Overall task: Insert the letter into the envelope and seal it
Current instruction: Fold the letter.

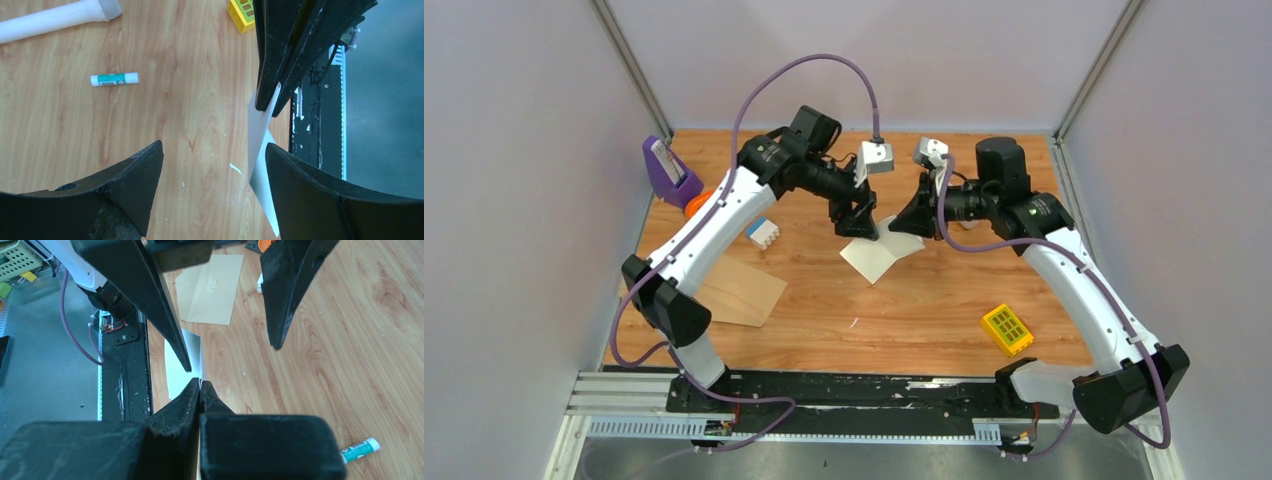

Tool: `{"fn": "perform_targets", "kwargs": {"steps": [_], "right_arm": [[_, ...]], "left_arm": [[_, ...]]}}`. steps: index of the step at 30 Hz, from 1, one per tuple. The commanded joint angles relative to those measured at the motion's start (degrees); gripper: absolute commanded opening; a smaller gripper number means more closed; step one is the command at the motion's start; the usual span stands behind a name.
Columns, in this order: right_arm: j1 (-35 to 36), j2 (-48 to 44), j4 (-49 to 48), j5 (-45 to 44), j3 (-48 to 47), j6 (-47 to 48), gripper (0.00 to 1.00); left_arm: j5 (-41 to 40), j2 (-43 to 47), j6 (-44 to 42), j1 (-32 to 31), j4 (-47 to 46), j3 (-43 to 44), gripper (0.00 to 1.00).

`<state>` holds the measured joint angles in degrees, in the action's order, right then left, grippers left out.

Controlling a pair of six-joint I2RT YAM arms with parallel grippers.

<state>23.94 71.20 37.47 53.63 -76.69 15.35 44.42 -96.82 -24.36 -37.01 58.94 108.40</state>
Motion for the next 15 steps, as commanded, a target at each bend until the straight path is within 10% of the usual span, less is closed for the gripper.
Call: {"fn": "perform_targets", "kwargs": {"steps": [1, 4, 15], "right_arm": [[0.2, -1.4, -1.1, -0.5, 0.2, 1.5, 0.00], [0.2, -1.9, -1.2, -2.4, 0.2, 2.1, 0.00], [-1.2, -2.9, -1.9, -5.3, -1.9, 1.7, 0.00]], "left_arm": [[2.6, -0.7, 0.2, -2.0, 1.7, 2.5, 0.68], [2.2, -0.2, -0.3, -2.1, 2.1, 1.8, 0.40], [-0.7, 6.5, -2.9, -2.1, 2.3, -4.9, 0.37]]}}
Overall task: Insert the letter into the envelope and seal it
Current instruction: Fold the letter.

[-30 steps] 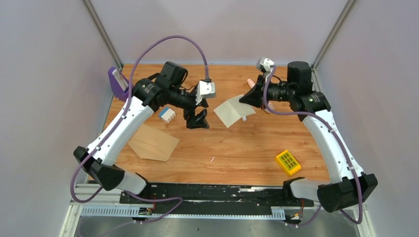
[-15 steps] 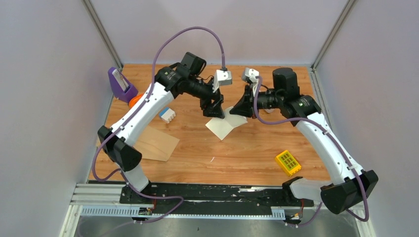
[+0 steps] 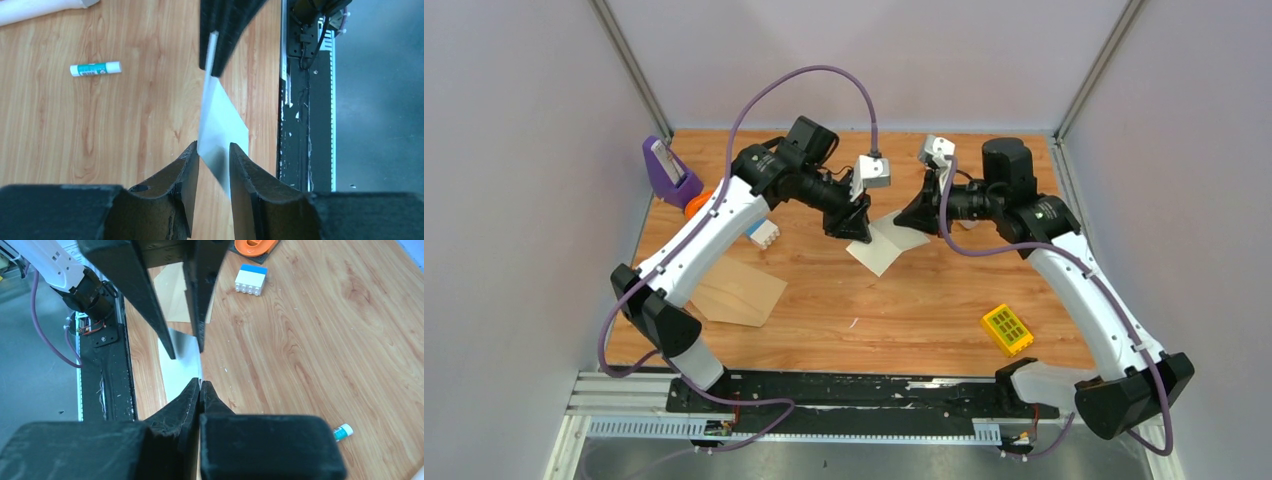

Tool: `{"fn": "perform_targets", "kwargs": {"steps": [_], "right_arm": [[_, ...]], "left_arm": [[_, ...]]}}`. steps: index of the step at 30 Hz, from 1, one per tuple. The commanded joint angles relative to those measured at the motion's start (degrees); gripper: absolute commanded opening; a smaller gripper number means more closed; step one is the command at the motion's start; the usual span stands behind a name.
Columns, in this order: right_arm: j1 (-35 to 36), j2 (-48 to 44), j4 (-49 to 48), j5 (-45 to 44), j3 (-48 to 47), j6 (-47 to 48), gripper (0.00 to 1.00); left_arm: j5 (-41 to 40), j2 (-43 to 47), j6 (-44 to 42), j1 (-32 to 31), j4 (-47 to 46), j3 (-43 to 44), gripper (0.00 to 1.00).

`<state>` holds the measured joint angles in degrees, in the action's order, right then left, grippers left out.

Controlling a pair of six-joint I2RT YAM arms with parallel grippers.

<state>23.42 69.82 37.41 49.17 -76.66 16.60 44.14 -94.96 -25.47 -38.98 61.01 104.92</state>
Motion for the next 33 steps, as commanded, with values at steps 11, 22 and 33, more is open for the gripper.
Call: {"fn": "perform_targets", "kwargs": {"steps": [11, 22, 33], "right_arm": [[-3.0, -2.2, -2.0, -1.1, -4.6, -0.7, 0.00], [-5.7, -3.4, -2.1, -1.1, -7.2, -1.4, 0.00], [-10.2, -4.1, -2.3, 1.2, -7.8, -1.8, 0.00]], "left_arm": [[-1.0, 7.4, -3.8, -0.1, 1.7, -4.1, 0.15], [-2.1, 8.1, -5.5, -0.1, 3.5, -4.8, 0.03], [-3.7, 10.3, -7.6, 0.7, 6.1, -3.5, 0.03]]}}
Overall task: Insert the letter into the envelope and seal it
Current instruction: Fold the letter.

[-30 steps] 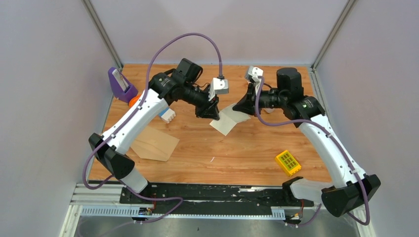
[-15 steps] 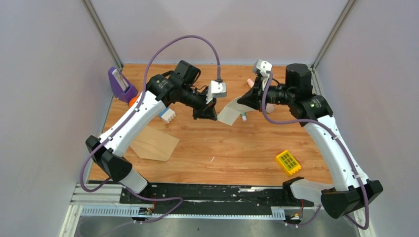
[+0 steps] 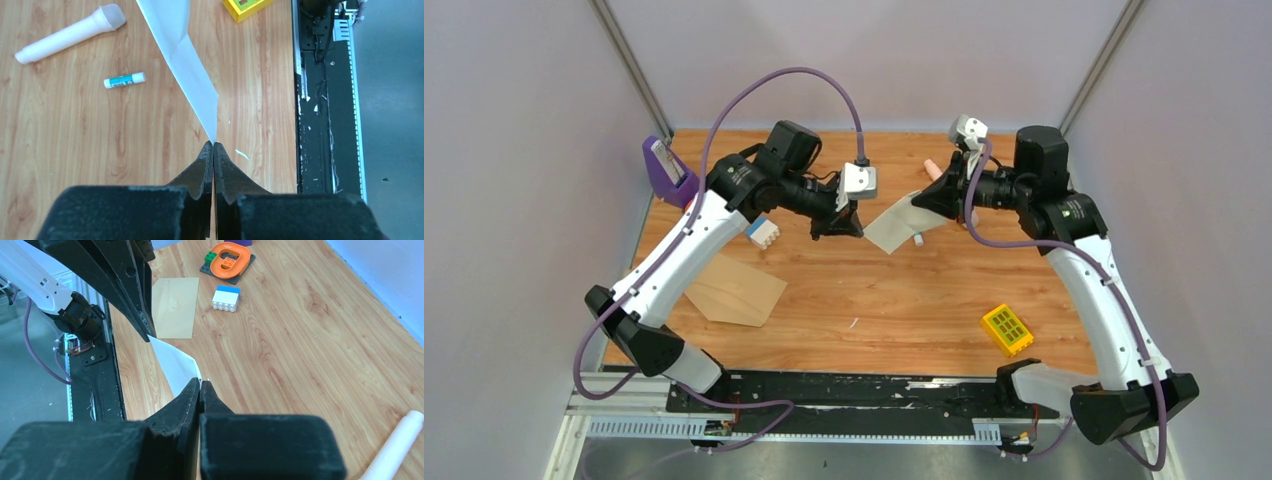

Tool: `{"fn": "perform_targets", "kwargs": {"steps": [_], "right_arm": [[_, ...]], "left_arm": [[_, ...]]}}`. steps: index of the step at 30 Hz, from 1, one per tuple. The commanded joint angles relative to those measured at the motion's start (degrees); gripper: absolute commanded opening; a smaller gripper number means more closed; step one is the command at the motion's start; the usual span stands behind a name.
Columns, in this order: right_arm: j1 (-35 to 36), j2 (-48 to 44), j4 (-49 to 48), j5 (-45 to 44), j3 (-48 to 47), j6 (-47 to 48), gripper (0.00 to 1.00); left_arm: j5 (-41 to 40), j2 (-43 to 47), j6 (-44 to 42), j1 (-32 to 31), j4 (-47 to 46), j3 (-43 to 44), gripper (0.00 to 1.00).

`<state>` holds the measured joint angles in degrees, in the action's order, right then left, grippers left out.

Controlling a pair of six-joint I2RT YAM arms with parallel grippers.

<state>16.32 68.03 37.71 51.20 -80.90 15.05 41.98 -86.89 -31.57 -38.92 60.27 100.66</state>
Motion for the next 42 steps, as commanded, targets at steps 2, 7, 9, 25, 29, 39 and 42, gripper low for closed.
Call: {"fn": "perform_targets", "kwargs": {"steps": [2, 7, 9, 25, 29, 39, 42], "right_arm": [[-3.6, -2.3, -2.6, -0.3, -3.4, -0.5, 0.00], [-4.7, -2.7, -2.7, 0.0, -3.2, -0.5, 0.00], [-5.0, -2.7, -2.8, 0.6, -2.8, -0.5, 0.00], [2.1, -2.4, -3.9, 4.7, 4.7, -0.8, 0.00], [2.1, -2.8, -4.4, 4.5, 4.2, -1.3, 0.00], [2.1, -3.4, -6.2, 4.6, 4.3, -3.4, 0.00], [2.1, -3.7, -6.7, 4.9, 4.3, -4.2, 0.00]], "left_arm": [[-1.7, 2.3, -1.9, 0.7, 7.3, 0.8, 0.10], [-2.2, 3.0, -2.6, 1.1, 8.0, 1.4, 0.33], [-2.3, 3.6, -2.5, 1.4, 7.4, 1.8, 0.56], [-0.3, -4.6, 8.8, 1.7, -0.8, 8.8, 1.00], [1.1, -5.6, 8.5, 1.7, -0.6, 7.2, 1.00], [4.9, -6.2, 6.2, 1.4, 2.2, 5.8, 0.70], [5.3, -6.6, 5.5, 1.1, 3.1, 6.0, 0.48]]}}
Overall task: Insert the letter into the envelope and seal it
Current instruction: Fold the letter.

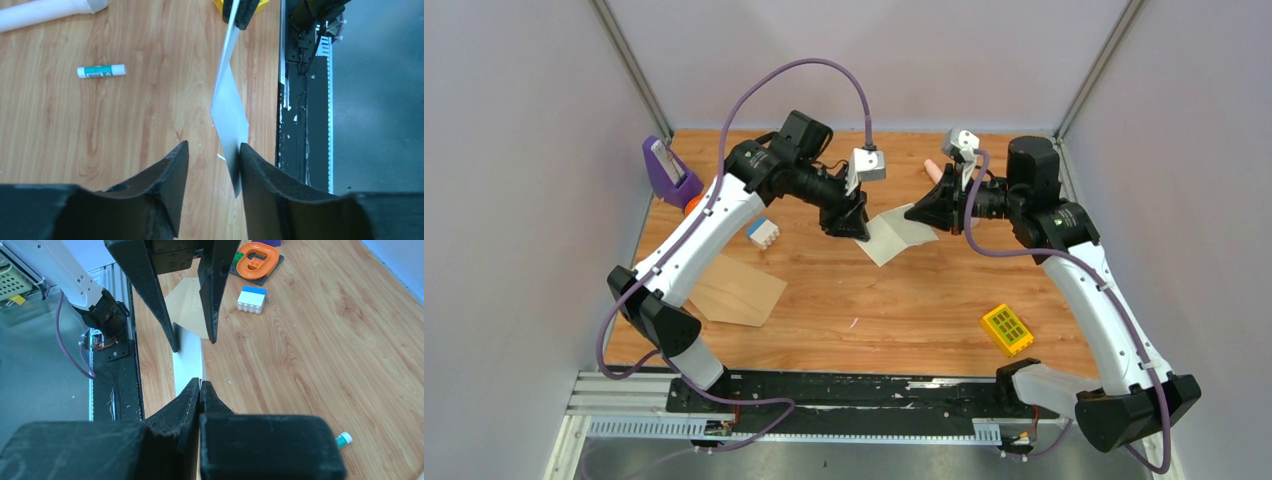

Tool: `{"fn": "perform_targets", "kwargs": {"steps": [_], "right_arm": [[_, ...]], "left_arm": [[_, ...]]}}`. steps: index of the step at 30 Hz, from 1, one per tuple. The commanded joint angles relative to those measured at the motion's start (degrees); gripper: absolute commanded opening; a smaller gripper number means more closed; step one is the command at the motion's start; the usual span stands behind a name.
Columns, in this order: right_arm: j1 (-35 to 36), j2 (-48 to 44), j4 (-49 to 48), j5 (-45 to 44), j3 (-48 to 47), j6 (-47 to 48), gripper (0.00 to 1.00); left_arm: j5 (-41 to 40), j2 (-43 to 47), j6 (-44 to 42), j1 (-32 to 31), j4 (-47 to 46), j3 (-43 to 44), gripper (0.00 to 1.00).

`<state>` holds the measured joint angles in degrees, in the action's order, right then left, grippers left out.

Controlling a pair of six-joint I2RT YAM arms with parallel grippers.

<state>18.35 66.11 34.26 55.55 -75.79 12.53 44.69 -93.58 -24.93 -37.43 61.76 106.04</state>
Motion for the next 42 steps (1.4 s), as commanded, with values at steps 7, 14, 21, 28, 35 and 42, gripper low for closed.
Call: {"fn": "perform_targets", "kwargs": {"steps": [7, 14, 21, 28, 35, 42], "right_arm": [[0.0, -2.5, -4.0, 0.3, -0.9, -2.3, 0.00], [0.5, -2.1, 2.2, -2.0, -1.6, 5.2, 0.57], [9.2, -0.1, 5.7, -16.0, -3.4, 12.8, 0.70], [16.3, 0.8, 3.6, -27.0, -3.8, 14.8, 0.70], [16.7, 2.3, -0.3, -26.7, -1.4, 12.0, 0.45], [16.7, 1.0, -0.1, -22.8, 0.8, 11.5, 0.47]], "left_arm": [[2.4, 0.3, -2.2, -0.6, 2.8, 1.0, 0.00], [-1.7, 2.4, -1.9, -0.8, 2.5, 0.8, 0.00], [-12.0, 0.6, -3.7, -3.8, 5.6, 0.3, 0.00], [-17.1, 0.0, -2.2, -5.1, 5.5, -2.6, 0.00], [-13.5, 0.7, -1.8, -5.1, 6.0, -1.4, 0.00], [-14.0, 0.9, -1.8, -5.1, 5.5, -2.0, 0.00]]}}
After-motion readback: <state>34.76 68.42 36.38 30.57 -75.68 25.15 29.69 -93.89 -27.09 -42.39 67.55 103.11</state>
